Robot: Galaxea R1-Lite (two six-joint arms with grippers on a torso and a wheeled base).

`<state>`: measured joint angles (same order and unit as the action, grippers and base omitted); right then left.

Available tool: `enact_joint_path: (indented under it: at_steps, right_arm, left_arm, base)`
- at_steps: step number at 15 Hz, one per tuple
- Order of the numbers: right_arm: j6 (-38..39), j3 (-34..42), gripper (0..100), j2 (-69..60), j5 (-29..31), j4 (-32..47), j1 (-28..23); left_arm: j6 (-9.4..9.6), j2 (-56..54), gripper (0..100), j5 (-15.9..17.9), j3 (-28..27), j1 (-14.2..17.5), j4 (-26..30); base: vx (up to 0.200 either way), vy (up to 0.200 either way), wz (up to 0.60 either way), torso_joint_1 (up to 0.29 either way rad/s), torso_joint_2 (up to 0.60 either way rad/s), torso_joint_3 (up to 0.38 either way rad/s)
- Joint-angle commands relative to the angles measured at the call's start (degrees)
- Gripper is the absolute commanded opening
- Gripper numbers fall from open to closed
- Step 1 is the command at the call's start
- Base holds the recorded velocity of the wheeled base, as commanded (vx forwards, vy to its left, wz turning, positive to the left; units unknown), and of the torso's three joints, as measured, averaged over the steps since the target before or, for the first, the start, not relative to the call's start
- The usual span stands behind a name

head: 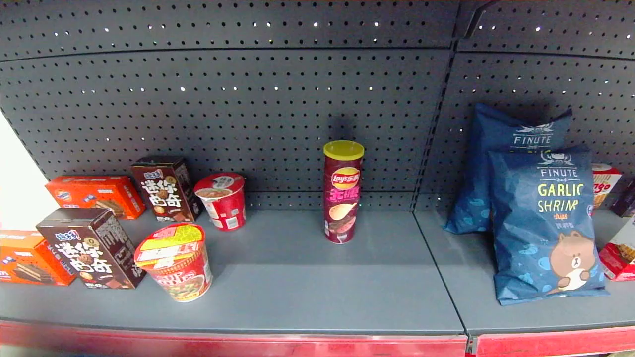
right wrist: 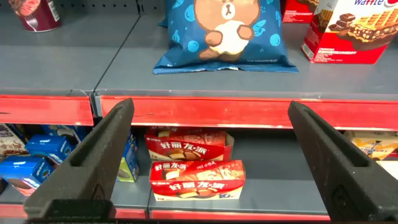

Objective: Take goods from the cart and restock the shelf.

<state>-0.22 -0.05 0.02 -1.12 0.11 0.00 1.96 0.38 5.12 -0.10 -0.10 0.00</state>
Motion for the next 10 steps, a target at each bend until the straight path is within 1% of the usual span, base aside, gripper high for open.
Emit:
enact_joint_path:
  at_steps: [1, 10]
  right_arm:
    - [0.0, 0.0, 100, 0.0, 0.0, 0.0, 0.0]
    - [0.0, 0.0, 100, 0.0, 0.1, 0.0, 0.0]
  left_arm:
    - [-0.12, 0.1, 100, 0.0, 0.0, 0.0, 0.0]
    - [-0.03, 0.1, 100, 0.0, 0.0, 0.0, 0.0]
  base:
    - [0.0, 0.0, 0.6, -0.002, 0.0, -0.002]
    - [0.0, 0.0, 0.6, 0.004, 0.0, -0.001]
